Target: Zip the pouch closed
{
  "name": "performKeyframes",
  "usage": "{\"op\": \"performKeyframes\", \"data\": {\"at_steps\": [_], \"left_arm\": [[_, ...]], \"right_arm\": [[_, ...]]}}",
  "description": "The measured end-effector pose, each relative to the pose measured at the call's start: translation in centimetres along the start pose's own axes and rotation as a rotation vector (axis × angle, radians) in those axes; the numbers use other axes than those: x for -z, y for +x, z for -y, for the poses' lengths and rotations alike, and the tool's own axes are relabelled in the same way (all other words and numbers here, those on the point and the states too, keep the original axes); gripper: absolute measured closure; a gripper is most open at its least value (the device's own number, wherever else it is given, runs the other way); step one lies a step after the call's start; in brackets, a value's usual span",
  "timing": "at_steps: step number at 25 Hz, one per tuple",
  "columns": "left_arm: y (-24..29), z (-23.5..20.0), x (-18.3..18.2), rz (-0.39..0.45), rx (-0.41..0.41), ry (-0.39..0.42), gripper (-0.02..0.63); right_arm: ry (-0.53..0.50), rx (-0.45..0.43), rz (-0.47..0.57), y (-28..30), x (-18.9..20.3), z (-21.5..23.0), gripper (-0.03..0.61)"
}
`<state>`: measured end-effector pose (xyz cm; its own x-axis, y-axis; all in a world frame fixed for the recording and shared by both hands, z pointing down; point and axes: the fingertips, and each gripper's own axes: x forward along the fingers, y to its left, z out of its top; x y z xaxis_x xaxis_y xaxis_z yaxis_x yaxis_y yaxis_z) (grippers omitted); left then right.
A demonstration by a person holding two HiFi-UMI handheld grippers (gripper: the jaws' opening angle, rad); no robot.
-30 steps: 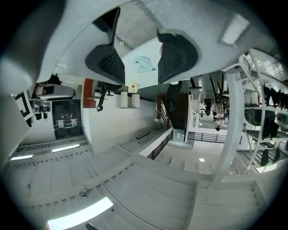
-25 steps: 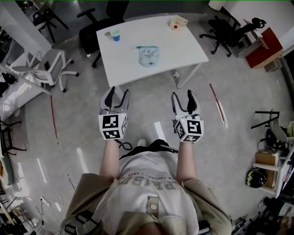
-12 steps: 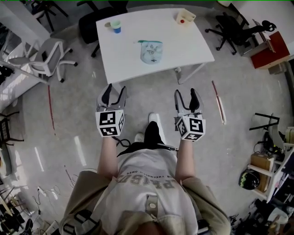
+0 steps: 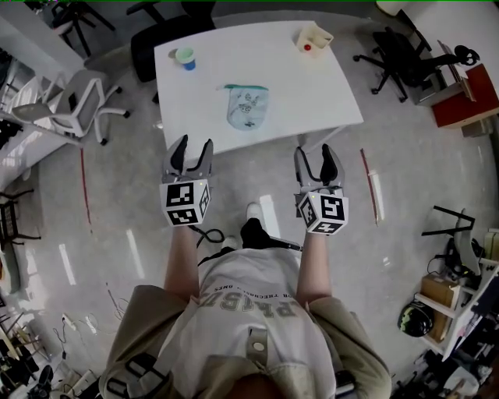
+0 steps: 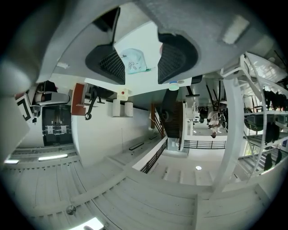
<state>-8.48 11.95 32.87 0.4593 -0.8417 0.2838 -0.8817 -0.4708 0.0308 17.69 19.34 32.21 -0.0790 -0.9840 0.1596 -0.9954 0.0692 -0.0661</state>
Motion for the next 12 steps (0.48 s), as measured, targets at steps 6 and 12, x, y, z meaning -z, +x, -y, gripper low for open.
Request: {"op": "performKeyframes", "data": {"at_steps": [6, 12], "left_arm": [[4.1, 1.5, -2.0, 0.006, -0.039, 0.005, 0.377], [6.4, 1.2, -1.8, -0.02, -0.079, 0.008, 0.377]], "right_arm": [[0.006, -0.047, 0.015, 4.5, -1.9, 3.7, 0.318], [0.019, -0.07, 0.001, 7.6, -1.7, 5.7, 0.318]]}}
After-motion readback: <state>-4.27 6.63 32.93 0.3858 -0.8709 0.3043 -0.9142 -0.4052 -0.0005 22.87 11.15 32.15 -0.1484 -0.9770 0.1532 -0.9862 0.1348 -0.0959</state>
